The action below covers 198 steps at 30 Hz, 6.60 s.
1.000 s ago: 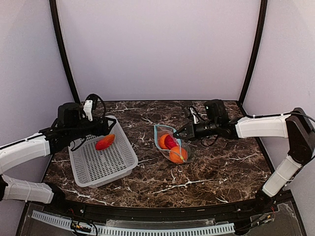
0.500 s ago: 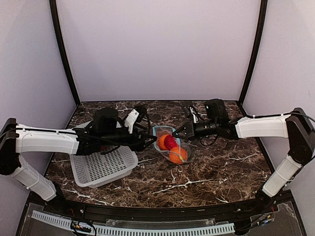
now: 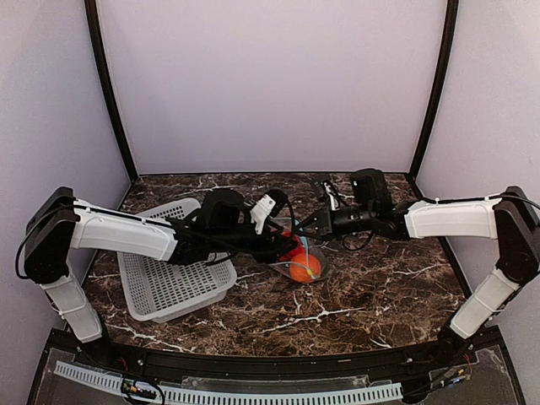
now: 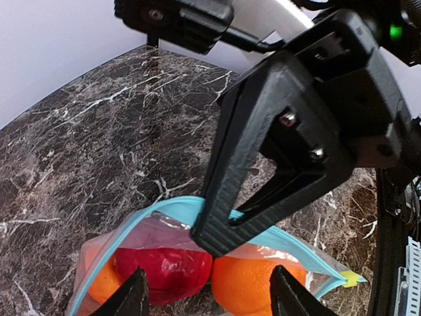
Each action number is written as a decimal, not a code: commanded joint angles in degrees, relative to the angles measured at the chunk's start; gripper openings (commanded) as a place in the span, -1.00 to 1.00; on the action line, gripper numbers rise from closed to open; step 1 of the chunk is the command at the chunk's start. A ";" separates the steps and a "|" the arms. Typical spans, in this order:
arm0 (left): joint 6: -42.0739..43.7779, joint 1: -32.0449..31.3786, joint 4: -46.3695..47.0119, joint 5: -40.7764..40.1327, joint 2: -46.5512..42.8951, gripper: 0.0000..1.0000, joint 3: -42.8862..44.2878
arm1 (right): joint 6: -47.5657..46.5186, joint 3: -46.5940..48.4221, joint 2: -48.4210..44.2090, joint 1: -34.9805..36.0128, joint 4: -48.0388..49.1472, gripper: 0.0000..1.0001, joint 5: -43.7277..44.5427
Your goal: Open the zip-top bag and remove the fake food
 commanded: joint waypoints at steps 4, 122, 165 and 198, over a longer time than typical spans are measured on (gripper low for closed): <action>-2.15 -0.16 -0.33 -7.05 4.46 0.26 2.70 | 1.27 1.68 0.84 0.50 2.28 -1.00 1.15; 7.65 -6.15 -4.37 -15.20 20.01 0.57 19.83 | 6.25 -12.27 -15.37 1.32 -0.34 -1.00 17.78; 16.42 -6.43 -56.11 -14.98 8.66 0.62 37.35 | 29.03 -25.67 -2.01 -5.57 32.11 -1.00 -1.50; 27.65 -5.37 -75.18 -10.35 28.88 0.60 66.08 | 25.52 -21.47 -6.09 -5.43 26.12 -1.00 -1.94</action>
